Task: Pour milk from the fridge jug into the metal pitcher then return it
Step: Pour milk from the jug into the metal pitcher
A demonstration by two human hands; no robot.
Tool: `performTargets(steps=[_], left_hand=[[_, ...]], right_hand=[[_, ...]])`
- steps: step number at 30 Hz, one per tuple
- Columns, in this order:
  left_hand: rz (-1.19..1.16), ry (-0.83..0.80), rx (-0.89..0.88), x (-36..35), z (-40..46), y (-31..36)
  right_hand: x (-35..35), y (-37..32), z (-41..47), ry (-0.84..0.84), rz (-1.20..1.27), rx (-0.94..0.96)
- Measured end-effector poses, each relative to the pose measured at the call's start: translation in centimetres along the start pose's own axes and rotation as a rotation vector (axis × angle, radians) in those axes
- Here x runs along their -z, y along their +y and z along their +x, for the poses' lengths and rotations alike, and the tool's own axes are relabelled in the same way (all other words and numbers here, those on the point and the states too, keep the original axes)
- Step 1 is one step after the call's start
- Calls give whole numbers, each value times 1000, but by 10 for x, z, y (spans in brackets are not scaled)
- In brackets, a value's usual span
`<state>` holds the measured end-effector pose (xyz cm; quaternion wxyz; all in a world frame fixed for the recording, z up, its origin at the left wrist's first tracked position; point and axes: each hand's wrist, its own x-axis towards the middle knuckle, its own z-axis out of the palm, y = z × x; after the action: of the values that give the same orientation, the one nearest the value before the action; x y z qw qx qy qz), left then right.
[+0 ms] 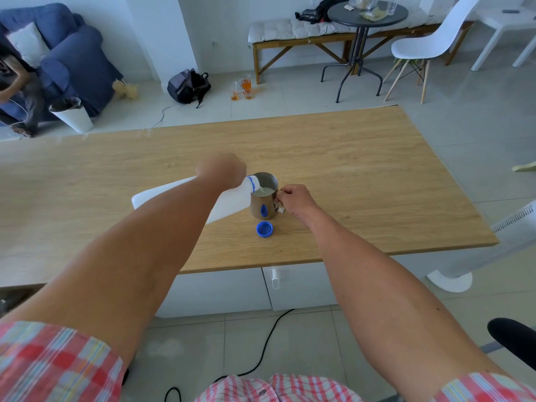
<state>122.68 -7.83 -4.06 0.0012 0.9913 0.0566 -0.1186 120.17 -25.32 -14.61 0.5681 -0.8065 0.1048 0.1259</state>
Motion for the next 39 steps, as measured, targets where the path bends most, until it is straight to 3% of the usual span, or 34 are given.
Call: performTargets(steps=[39], left_hand=[[34, 2, -18, 0, 0, 1]], right_hand=[[1, 2, 0, 2, 12, -31]])
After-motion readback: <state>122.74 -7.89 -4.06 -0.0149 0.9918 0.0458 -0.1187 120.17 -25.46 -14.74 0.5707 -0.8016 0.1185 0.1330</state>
